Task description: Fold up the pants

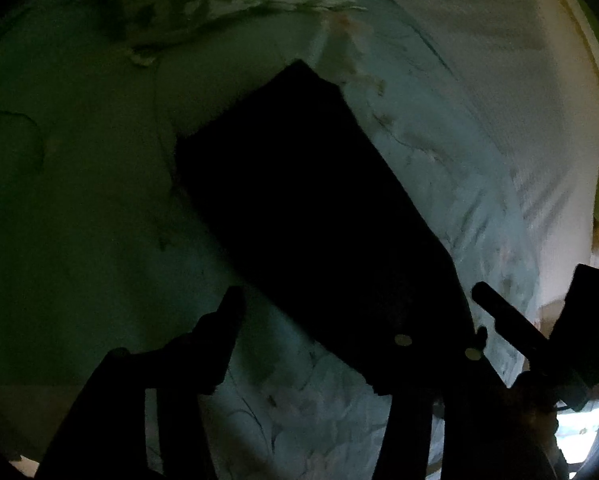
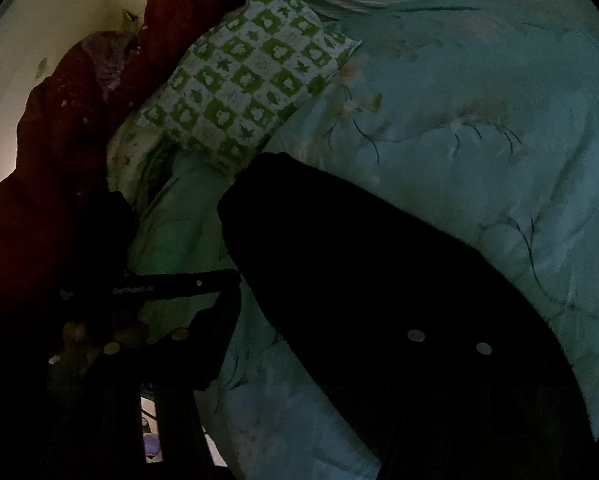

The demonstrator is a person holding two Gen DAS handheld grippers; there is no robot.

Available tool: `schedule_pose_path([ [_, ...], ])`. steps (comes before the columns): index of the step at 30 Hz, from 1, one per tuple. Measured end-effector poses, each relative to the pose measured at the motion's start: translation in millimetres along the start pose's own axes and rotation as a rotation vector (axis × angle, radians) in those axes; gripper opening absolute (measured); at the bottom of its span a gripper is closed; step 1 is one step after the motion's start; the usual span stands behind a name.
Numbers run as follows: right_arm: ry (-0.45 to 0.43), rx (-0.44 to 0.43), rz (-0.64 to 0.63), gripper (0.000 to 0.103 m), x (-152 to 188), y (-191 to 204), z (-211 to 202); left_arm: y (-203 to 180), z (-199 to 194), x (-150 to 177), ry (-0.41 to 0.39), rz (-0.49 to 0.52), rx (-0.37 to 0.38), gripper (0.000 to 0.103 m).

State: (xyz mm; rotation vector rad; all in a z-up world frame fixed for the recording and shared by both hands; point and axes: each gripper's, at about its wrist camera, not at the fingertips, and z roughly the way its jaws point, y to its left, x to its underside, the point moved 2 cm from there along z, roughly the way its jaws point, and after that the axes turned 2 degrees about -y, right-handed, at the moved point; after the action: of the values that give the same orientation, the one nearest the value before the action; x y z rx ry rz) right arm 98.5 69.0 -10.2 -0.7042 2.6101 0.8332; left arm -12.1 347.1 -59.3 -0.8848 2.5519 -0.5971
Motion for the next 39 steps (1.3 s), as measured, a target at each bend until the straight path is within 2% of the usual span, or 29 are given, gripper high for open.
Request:
schedule_pose_path([
  [9,0.053,0.017,-0.06,0.061,-39,0,34,13,19,-16,0.032,-0.055,0.01,0.056],
  [21,0.206,0.039,-0.201,0.061,-92,3,114,28,37,-26,0.04,-0.14,0.054,0.055],
  [33,0.358,0.013,-0.276,0.061,-105,18,184,25,42,-33,0.013,-0.13,0.063,0.053],
  [35,0.355,-0.006,-0.265,0.061,-105,18,187,27,41,-33,0.003,-0.125,0.057,0.042],
  [37,0.342,-0.033,-0.255,0.055,-106,18,186,29,38,-31,-0.011,-0.119,0.046,0.03],
  [38,0.336,-0.042,-0.255,0.042,-106,19,185,30,38,-31,-0.014,-0.12,0.05,0.025],
  [39,0.337,-0.044,-0.253,0.035,-105,20,183,30,37,-31,-0.019,-0.122,0.058,0.024],
])
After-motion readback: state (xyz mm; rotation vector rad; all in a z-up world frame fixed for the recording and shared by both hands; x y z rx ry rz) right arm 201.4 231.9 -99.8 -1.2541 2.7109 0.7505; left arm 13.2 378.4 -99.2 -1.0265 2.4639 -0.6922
